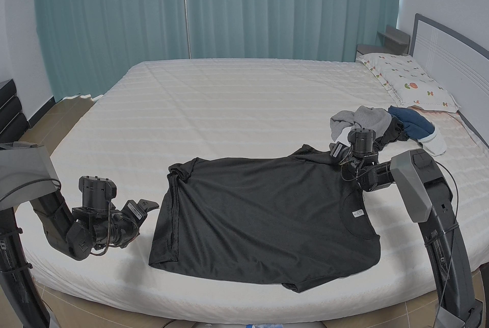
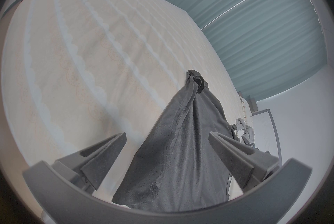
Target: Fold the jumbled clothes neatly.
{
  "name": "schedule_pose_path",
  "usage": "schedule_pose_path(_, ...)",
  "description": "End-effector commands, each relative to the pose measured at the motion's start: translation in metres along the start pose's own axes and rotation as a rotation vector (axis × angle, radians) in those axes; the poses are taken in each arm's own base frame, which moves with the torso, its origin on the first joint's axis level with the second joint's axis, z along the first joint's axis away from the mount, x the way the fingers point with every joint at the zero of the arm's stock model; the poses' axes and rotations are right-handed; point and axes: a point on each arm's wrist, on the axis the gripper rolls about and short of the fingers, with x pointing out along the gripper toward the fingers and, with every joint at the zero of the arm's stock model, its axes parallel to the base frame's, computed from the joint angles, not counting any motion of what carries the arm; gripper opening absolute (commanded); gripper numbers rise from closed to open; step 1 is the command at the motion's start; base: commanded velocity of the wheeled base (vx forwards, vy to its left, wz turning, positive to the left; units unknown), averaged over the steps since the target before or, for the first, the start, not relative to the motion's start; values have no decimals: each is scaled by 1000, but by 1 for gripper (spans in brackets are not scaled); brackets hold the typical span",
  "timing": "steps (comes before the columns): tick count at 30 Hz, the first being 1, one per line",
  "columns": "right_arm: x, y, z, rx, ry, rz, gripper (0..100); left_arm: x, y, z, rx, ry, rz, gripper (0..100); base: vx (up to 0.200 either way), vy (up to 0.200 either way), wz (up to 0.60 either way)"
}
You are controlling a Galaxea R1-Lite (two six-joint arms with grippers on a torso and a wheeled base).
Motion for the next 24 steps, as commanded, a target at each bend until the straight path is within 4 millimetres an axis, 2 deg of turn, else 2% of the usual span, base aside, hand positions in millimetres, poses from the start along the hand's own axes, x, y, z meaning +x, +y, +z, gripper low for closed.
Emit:
schedule_pose_path(1, -14, 3, 33, 16, -45, -20, 100, -4, 1, -2, 3, 7, -2, 100, 0, 0, 0)
schedule_pose_path(3, -22, 2, 35, 12, -27, -32, 100, -7, 0, -3, 5, 11, -5, 100, 0, 0, 0)
schedule_pose_path(4, -34, -5, 36, 11, 6, -58, 100, -10, -1, -6, 15, 19, -11, 100, 0, 0, 0)
schedule_pose_path(5, -37, -6, 36, 9, 14, -61, 100, -11, -1, -7, 17, 22, -11, 100, 0, 0, 0)
schedule_pose_path(7, -62, -16, 36, 1, 59, -84, 100, -12, -4, -18, 52, 47, -9, 100, 0, 0, 0)
schedule_pose_path(10, -86, -23, 43, 9, 40, -76, 100, -13, -11, -29, 86, 55, -13, 100, 0, 0, 0)
schedule_pose_path(11, -88, -24, 44, 12, 34, -74, 100, -13, -12, -30, 89, 53, -13, 100, 0, 0, 0)
schedule_pose_path(14, -129, -33, 50, 51, 28, -61, 100, -24, -28, -38, 99, 14, -46, 100, 0, 0, 0)
schedule_pose_path(15, -138, -36, 51, 68, 34, -52, 100, -27, -31, -42, 96, 23, -60, 100, 0, 0, 0)
schedule_pose_path(16, -140, -36, 50, 71, 34, -50, 100, -28, -32, -42, 95, 24, -63, 100, 0, 0, 0)
schedule_pose_path(18, -176, -44, 48, 146, 54, -42, 100, -36, -46, -60, 88, 67, -117, 100, 0, 0, 0)
schedule_pose_path(22, -219, -52, 39, 245, 75, -30, 100, -32, -55, -84, 116, 121, -129, 100, 0, 0, 0)
schedule_pose_path(23, -219, -52, 39, 245, 75, -30, 100, -32, -55, -84, 116, 121, -129, 100, 0, 0, 0)
schedule_pose_path(24, -234, -57, 33, 296, 98, -13, 100, -22, -53, -92, 131, 121, -100, 100, 0, 0, 0)
